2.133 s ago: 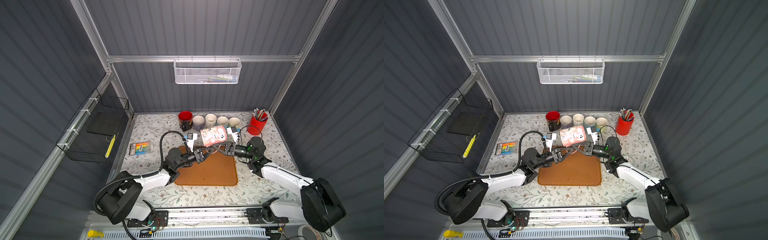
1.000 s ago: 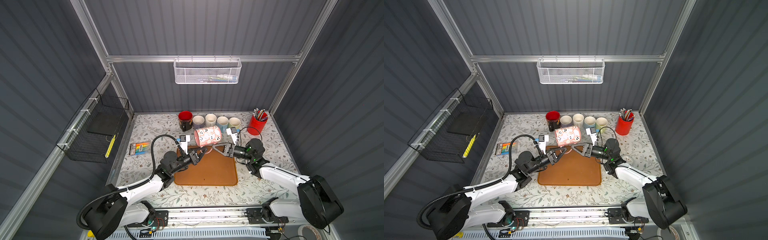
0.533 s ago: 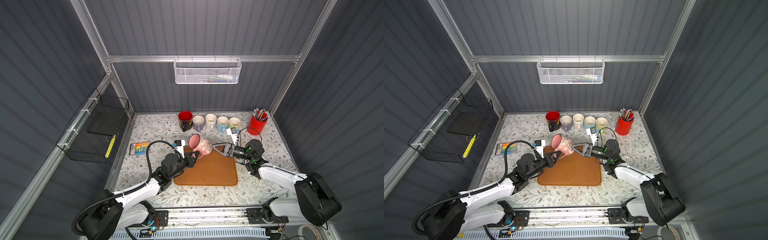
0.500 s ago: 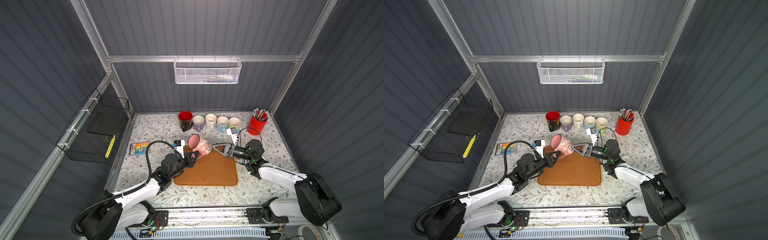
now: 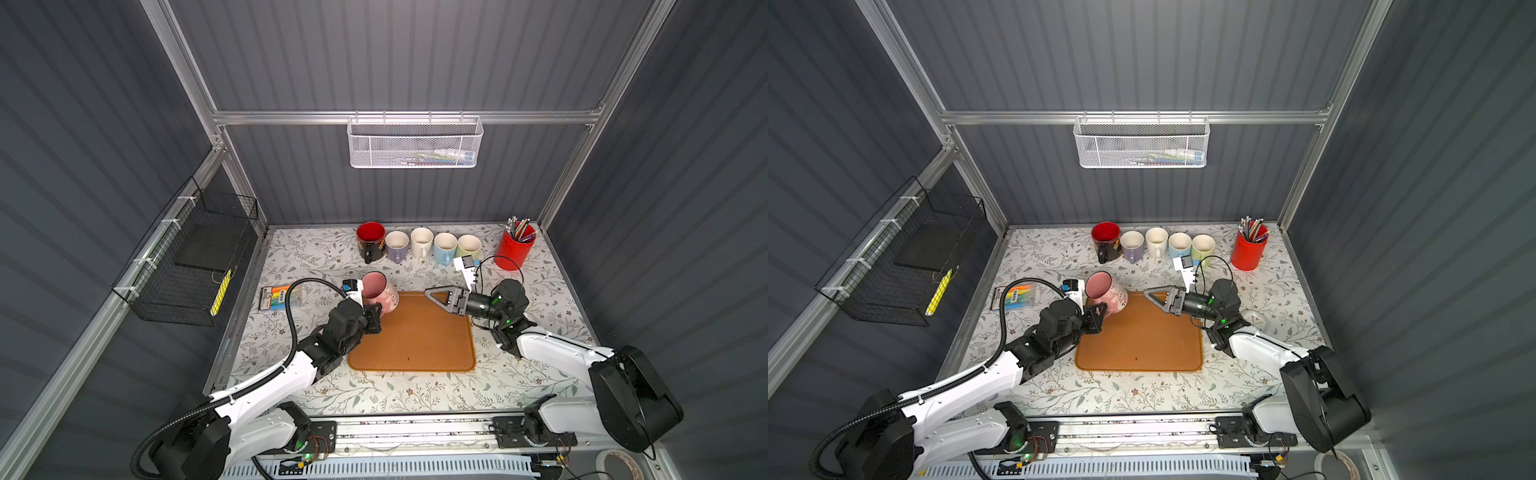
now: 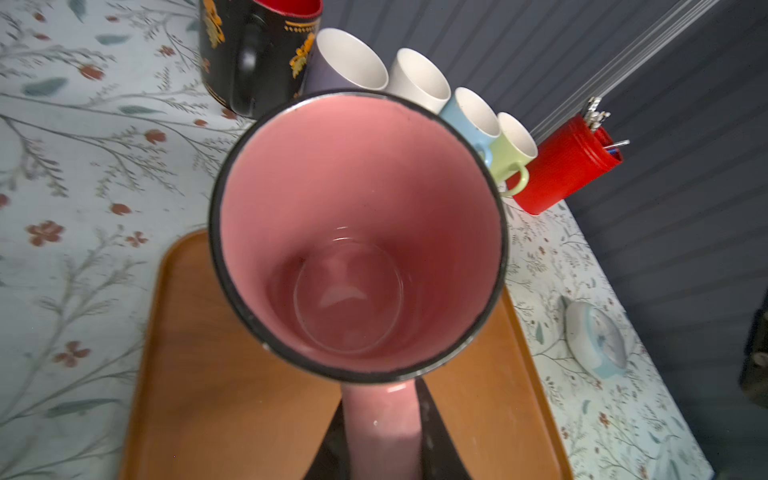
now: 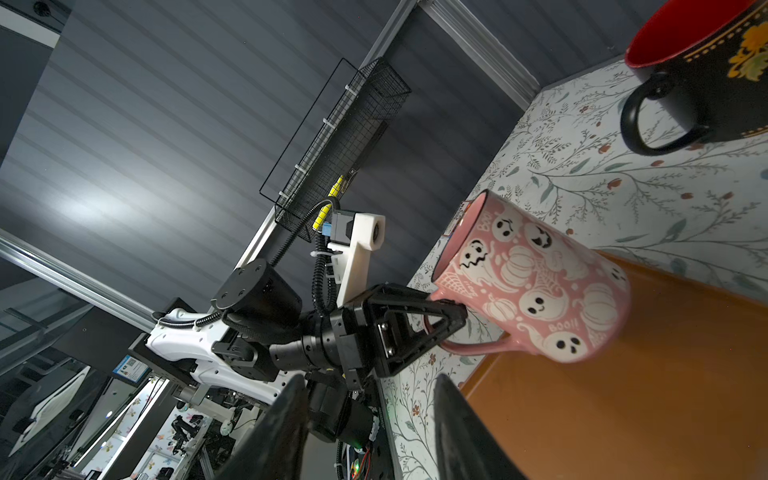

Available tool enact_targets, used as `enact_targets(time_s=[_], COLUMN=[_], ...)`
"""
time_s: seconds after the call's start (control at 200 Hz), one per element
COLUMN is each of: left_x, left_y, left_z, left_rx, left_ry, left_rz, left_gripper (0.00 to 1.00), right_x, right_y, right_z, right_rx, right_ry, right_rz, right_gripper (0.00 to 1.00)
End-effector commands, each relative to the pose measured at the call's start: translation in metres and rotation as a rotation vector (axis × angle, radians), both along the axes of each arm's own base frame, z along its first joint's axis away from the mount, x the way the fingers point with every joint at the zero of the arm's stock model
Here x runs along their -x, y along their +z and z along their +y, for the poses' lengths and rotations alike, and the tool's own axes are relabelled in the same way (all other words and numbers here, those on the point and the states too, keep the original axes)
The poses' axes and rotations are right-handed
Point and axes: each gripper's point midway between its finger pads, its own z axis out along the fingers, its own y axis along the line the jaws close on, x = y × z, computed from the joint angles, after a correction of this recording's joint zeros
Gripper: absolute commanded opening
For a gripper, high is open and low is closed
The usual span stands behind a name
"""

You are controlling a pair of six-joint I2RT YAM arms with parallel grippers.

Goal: Turn the mug right side up
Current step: 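Carry the upright pink mug with the left gripper toward the black mug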

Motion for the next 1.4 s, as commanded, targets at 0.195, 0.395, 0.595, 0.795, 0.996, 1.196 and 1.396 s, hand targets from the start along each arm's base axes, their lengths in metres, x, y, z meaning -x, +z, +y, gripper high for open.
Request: enact_targets(time_s=[0.195,0.395,0.595,0.795,0.996,1.196,1.396], left_x=[-0.025,-0.040,-0.061,-0.087,-0.112,-0.137,-0.164], left_y=[0.069,0.076,0.079,0.080,0.082,0.076,0.065], left_z=[0.039,0.058,0.073,0.090,0.096,0.101,0.104], left_rx=[-0.219,-0.321,-0.340,-0.324,-0.333,-0.307,-0.304], left_ry=[0.168,0.241,0.285,0.317,0.310,0.282,0.257], left_rz=[-0.209,-0.219,-0.207,-0.190,-0.195,-0.214,-0.209], left_gripper=[0.00,0.00,0.00,0.00,0.00,0.00,0.00], right_x=[0.003,0.006,0.007,0.009,0.010,0.007,0.005], right_y=[0.000,0.000,-0.009,-0.015,-0.021,-0.023,-0.028], right_z=[-0.013,-0.024,-0.035,-0.042,-0.048,-0.055,-0.057], right_rx=[0.093,0.160,0.205,0.252,0.277,0.289,0.299], right_ry=[-0.088,-0.157,-0.220,-0.254,-0.285,-0.334,-0.355], right_rz=[-0.071,-0.106,-0.117,-0.129,-0.161,-0.183,-0.182], right_gripper=[0.58,0.64,0.68,0.72,0.77,0.97,0.99])
